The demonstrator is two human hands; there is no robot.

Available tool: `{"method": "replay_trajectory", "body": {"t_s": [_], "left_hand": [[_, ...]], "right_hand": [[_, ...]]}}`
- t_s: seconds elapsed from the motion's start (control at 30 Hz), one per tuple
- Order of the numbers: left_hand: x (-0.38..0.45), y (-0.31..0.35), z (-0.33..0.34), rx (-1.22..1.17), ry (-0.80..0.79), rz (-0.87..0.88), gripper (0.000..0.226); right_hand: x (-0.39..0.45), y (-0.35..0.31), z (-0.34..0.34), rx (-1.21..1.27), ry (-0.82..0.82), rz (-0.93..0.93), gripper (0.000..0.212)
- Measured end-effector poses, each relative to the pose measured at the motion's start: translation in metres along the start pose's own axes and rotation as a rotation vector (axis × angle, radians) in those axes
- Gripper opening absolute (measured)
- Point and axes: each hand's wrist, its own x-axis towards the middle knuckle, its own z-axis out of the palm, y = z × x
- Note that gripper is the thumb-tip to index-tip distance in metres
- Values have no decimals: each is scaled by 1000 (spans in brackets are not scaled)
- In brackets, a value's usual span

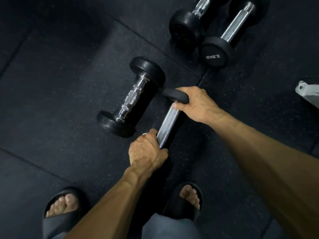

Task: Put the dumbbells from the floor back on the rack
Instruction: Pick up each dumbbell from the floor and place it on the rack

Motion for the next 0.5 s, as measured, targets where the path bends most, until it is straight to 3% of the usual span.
{"method": "replay_trajectory", "body": {"t_s": [0.23,0.5], "left_hand": [[-51,10,-29,-4,-3,80,43],[-142,46,-118,-4,61,212,33]], "right_hand": [[-57,-13,-28,64,36,22,32],[-150,-74,-109,123,149,55,29]]}}
